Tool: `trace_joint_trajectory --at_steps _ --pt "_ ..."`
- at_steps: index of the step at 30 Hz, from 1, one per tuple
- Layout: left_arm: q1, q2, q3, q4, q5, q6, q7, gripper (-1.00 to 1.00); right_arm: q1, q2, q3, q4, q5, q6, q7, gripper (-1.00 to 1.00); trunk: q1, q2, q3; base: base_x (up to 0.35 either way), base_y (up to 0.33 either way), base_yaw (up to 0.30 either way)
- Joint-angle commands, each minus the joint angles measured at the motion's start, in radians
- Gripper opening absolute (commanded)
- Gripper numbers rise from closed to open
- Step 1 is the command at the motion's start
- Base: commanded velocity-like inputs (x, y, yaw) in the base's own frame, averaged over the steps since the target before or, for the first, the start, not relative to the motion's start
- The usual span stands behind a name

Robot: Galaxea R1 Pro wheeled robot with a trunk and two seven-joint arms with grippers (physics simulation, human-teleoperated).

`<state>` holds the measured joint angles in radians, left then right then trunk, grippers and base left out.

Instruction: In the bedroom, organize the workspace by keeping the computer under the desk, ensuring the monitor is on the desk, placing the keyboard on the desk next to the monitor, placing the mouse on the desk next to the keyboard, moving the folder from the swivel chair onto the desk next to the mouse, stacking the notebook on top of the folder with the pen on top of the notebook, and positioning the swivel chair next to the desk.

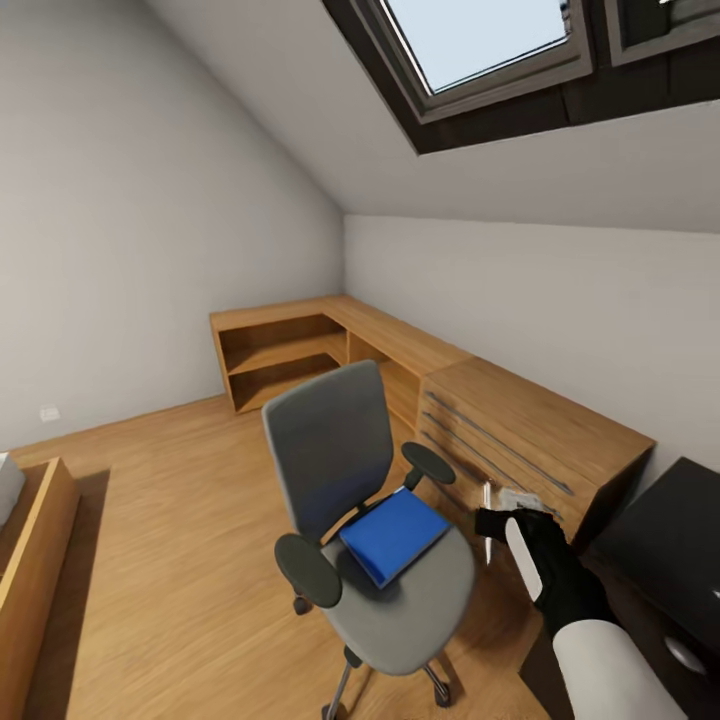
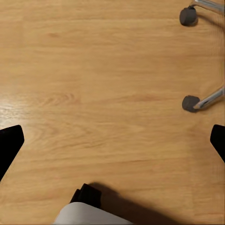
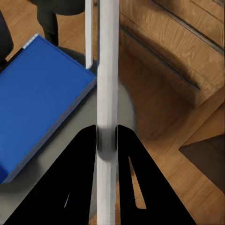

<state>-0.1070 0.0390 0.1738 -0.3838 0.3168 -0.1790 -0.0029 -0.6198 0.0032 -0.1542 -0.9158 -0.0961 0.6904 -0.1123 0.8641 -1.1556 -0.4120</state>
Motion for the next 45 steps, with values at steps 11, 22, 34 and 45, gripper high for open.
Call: trace_joint_trajectory --at_steps 11,22,34,45 --pt "0.000 -0.008 -0.007 0.078 -0.011 -0.071 -0.004 1.00 0.071 0.000 -0.001 -0.255 -0.065 0.115 -0.007 -1.00 -0.042 0.077 0.025 0.000 0.000 -0.189" --pt "0.000 -0.009 -0.010 0.113 -0.015 -0.253 -0.006 1.00 0.132 0.001 -0.002 -0.413 -0.071 0.162 -0.007 -1.00 -0.084 0.154 0.052 0.000 0.000 -0.094" --pt "0.000 -0.027 -0.012 0.117 -0.015 -0.273 -0.005 1.00 0.145 -0.002 -0.003 -0.449 -0.092 0.175 -0.007 -1.00 -0.130 0.238 0.089 0.000 0.000 -0.004" --pt "0.000 -0.031 -0.014 0.117 -0.017 -0.273 -0.006 1.00 0.146 -0.001 -0.050 -0.479 -0.093 0.182 -0.009 -1.00 -0.173 0.315 0.123 0.000 0.000 -0.048"
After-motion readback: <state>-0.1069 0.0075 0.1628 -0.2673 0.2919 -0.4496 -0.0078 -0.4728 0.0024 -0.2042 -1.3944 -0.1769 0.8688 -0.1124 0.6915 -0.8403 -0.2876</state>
